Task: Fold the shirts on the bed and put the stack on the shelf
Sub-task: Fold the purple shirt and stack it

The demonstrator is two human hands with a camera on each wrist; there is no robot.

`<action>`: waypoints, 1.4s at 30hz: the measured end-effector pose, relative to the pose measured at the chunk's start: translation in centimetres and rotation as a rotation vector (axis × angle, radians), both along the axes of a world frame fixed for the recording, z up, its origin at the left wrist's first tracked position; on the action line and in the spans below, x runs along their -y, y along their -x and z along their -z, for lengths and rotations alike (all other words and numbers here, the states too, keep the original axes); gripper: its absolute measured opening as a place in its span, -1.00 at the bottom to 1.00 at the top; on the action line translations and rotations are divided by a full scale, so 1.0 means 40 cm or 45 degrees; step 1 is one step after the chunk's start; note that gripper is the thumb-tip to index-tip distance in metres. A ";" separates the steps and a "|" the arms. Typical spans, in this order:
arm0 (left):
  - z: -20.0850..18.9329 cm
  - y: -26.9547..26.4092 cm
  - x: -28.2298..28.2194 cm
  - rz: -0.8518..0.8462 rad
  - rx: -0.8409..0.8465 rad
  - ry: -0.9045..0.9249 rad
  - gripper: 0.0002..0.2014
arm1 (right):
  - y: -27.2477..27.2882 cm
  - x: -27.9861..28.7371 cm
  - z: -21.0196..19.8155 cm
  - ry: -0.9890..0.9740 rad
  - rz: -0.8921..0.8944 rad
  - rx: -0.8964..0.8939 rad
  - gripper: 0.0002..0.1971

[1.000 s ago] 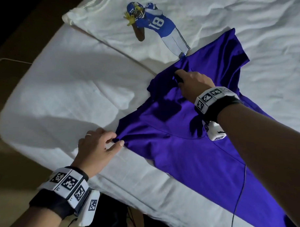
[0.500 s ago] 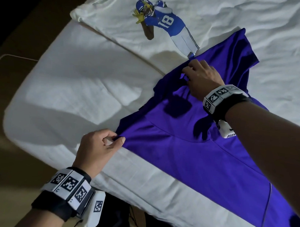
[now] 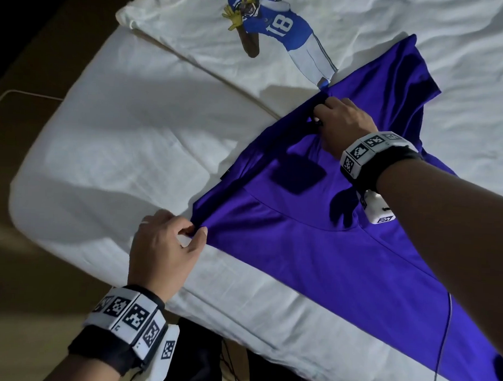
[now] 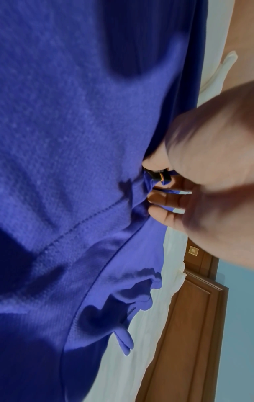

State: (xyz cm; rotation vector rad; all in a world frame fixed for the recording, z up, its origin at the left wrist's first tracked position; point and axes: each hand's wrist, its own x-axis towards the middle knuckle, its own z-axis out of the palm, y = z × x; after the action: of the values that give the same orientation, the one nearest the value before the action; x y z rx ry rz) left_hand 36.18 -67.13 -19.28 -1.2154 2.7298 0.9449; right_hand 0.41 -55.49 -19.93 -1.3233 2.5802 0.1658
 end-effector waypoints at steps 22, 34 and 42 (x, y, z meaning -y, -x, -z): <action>0.003 0.058 -0.012 0.701 0.243 0.390 -0.47 | -0.095 -0.147 -0.162 0.675 0.251 0.092 -0.87; -0.035 0.142 -0.017 0.702 0.351 0.519 -0.56 | -0.564 -0.561 -0.065 0.501 0.449 0.234 -0.86; 0.014 0.129 -0.002 1.247 -0.270 0.574 -0.69 | -0.613 -0.601 -0.026 0.540 0.536 0.244 -0.82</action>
State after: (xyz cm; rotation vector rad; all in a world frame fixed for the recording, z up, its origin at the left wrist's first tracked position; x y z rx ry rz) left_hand 31.01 -67.03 -19.83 0.3330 3.1597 0.3452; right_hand 24.92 -31.46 -18.87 -0.8150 2.7385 -0.5784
